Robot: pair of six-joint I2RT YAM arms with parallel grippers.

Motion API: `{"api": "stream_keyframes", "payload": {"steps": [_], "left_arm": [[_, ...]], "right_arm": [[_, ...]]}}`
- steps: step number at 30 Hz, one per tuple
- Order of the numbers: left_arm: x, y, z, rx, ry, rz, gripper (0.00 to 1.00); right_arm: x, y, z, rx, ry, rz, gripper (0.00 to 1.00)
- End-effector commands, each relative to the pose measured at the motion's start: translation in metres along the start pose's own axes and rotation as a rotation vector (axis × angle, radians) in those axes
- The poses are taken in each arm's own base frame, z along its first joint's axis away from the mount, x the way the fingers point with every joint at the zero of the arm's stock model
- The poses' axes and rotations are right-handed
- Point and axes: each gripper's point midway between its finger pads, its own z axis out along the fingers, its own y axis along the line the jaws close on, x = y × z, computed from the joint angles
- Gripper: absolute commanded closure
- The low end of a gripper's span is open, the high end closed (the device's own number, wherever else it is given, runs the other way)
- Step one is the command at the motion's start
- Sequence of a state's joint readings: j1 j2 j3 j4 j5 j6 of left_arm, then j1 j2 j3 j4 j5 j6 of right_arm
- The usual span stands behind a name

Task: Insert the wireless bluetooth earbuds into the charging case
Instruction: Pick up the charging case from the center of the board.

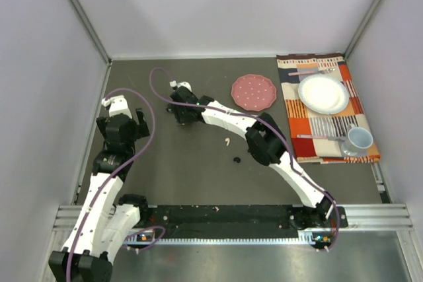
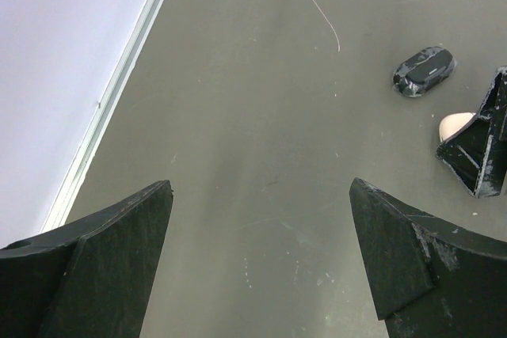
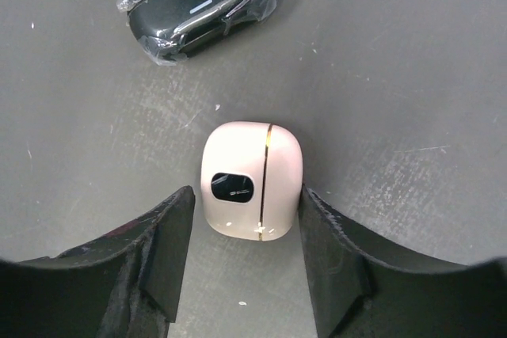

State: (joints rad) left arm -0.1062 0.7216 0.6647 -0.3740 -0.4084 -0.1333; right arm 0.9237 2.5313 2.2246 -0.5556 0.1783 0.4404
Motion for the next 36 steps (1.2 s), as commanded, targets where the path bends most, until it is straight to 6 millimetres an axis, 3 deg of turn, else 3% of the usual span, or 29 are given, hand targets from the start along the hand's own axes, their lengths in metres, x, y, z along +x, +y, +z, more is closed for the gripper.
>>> {"api": "stream_keyframes", "payload": {"steps": [1,2,12,13,15,17,21,23,25,28,30,31,33,34,36], "left_arm": [[-0.009,-0.005,0.002,0.021,-0.031,-0.02,0.01],[-0.008,-0.005,0.002,0.021,-0.029,-0.019,0.01],[-0.007,-0.006,0.003,0.025,-0.025,-0.016,0.01],[-0.007,-0.006,0.003,0.027,-0.024,-0.017,0.01],[-0.007,-0.006,0.003,0.028,-0.024,-0.016,0.01],[-0.006,-0.006,0.003,0.025,-0.023,-0.016,0.01],[-0.007,-0.004,0.002,0.016,-0.022,-0.019,0.01],[-0.006,-0.003,0.002,0.006,-0.017,-0.038,0.01],[-0.004,-0.008,0.002,0.031,-0.009,-0.03,0.01],[-0.004,-0.011,0.003,0.053,-0.003,-0.021,0.01],[-0.004,-0.015,0.003,0.07,-0.003,-0.017,0.01],[-0.003,-0.018,0.003,0.088,0.004,-0.013,0.01],[-0.005,-0.022,0.002,0.113,0.003,-0.005,0.01],[-0.005,-0.024,0.002,0.128,0.006,-0.001,0.01],[-0.01,-0.029,-0.001,0.157,0.004,-0.007,0.01]], "right_arm": [[0.041,0.008,0.012,0.004,0.08,-0.04,0.49],[0.041,0.008,0.01,0.0,0.08,-0.044,0.55],[0.032,0.003,-0.009,-0.006,0.058,-0.111,0.63],[0.034,0.002,-0.011,-0.011,0.062,-0.125,0.7],[0.017,0.004,-0.03,-0.023,0.022,-0.121,0.75],[0.015,0.002,-0.042,-0.036,0.004,-0.128,0.81],[-0.014,0.005,-0.077,-0.098,-0.111,-0.115,0.82],[-0.02,0.004,-0.097,-0.128,-0.141,-0.122,0.88],[-0.023,0.001,-0.11,-0.149,-0.167,-0.126,0.92],[-0.017,-0.003,-0.119,-0.179,-0.166,-0.135,0.91],[-0.024,-0.003,-0.136,-0.207,-0.197,-0.127,0.91],[-0.014,-0.006,-0.136,-0.227,-0.181,-0.129,0.91],[-0.027,-0.005,-0.155,-0.256,-0.245,-0.123,0.92],[-0.013,-0.008,-0.154,-0.291,-0.219,-0.135,0.93],[-0.025,-0.003,-0.171,-0.346,-0.287,-0.14,0.94]]}}
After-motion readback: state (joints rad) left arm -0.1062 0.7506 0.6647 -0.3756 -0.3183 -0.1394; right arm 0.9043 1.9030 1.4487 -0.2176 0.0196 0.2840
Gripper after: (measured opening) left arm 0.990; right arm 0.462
